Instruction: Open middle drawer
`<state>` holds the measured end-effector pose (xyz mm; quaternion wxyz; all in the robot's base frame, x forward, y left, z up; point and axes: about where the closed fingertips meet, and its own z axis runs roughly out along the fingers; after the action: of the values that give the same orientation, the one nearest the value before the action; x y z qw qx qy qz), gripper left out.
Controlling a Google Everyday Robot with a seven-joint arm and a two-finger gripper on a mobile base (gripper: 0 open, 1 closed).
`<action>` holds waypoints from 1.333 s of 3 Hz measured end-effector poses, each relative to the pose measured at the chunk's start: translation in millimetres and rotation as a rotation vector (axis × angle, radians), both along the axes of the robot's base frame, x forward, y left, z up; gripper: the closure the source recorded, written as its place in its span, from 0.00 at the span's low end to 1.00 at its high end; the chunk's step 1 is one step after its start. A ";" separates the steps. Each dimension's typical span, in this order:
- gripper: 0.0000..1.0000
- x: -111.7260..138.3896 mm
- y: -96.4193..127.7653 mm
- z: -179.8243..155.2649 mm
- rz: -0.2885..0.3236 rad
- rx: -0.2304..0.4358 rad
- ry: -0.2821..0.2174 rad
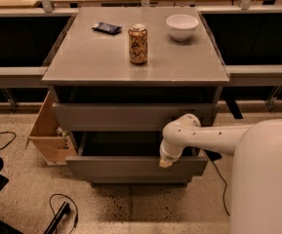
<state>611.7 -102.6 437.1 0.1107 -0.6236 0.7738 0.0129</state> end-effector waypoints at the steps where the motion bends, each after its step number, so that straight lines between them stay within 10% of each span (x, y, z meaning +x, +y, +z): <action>1: 0.50 0.0 0.0 0.0 0.000 0.000 0.000; 3: 0.00 -0.1 0.0 -0.1 0.000 0.000 0.000; 4: 0.03 -5.6 1.8 -6.6 0.003 0.003 0.011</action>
Offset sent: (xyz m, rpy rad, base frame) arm 0.0000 0.0000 0.0000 0.0000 0.0000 0.0000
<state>606.1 -100.8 430.4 0.1075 -0.6245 0.7734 0.0175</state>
